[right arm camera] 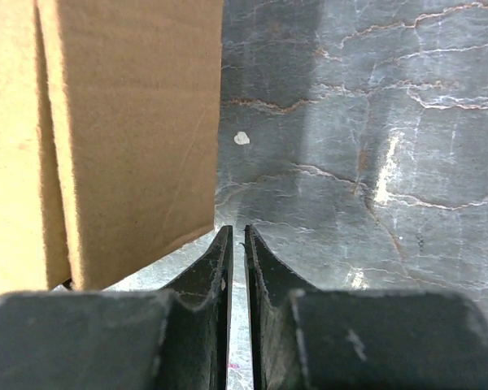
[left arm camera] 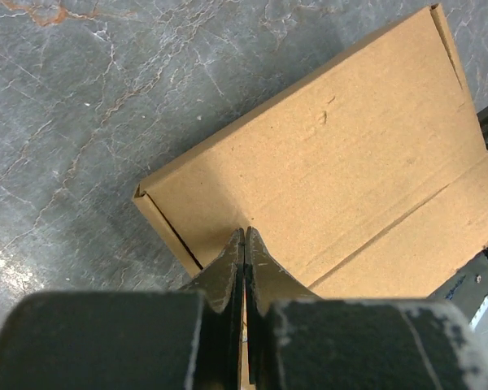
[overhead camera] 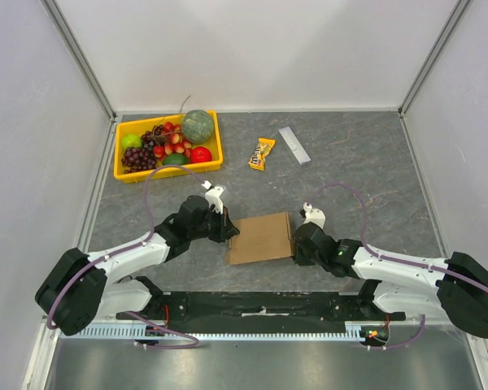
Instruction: Fold the paper box
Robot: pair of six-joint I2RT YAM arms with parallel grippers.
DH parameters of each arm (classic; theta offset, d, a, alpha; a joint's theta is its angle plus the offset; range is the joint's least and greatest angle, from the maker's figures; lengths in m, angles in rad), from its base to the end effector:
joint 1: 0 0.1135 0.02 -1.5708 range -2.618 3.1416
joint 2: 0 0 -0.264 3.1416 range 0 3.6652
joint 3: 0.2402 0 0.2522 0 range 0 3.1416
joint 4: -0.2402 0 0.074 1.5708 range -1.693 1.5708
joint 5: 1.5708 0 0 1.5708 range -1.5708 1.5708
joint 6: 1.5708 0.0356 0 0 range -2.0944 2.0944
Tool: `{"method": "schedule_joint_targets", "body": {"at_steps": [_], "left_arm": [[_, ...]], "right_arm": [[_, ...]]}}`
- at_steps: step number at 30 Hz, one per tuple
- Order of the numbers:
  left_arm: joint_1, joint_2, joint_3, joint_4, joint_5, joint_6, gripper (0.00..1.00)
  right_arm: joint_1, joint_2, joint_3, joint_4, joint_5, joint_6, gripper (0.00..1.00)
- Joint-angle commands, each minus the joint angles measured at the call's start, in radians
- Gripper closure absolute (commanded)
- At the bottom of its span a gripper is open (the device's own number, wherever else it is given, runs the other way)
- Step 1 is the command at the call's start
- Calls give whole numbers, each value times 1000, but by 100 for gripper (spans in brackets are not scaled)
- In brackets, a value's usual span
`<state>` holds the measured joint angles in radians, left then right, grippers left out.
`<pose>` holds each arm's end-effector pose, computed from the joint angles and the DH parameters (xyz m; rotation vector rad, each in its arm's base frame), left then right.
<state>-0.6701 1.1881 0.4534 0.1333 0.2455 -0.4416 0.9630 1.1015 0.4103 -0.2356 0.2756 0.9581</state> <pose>0.1772 -0.1514 0.1773 0.4090 2.2586 -0.8765 0.1179 0.1526 0.1525 0.1100 2.5115 0.4870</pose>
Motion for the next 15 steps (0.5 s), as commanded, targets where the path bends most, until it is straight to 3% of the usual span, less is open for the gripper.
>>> {"method": "schedule_joint_targets", "body": {"at_steps": [1, 5, 15], "left_arm": [[-6, -5, -5, 25, -5, -28, 98], [-8, -5, 10, 23, -20, -28, 98], [-6, 16, 57, 12, -40, -17, 98]], "right_arm": [[-17, -20, -13, 93, -16, 8, 84], [-30, -38, -4, 82, 20, -8, 85], [-37, -103, 53, -237, 259, -19, 84]]}}
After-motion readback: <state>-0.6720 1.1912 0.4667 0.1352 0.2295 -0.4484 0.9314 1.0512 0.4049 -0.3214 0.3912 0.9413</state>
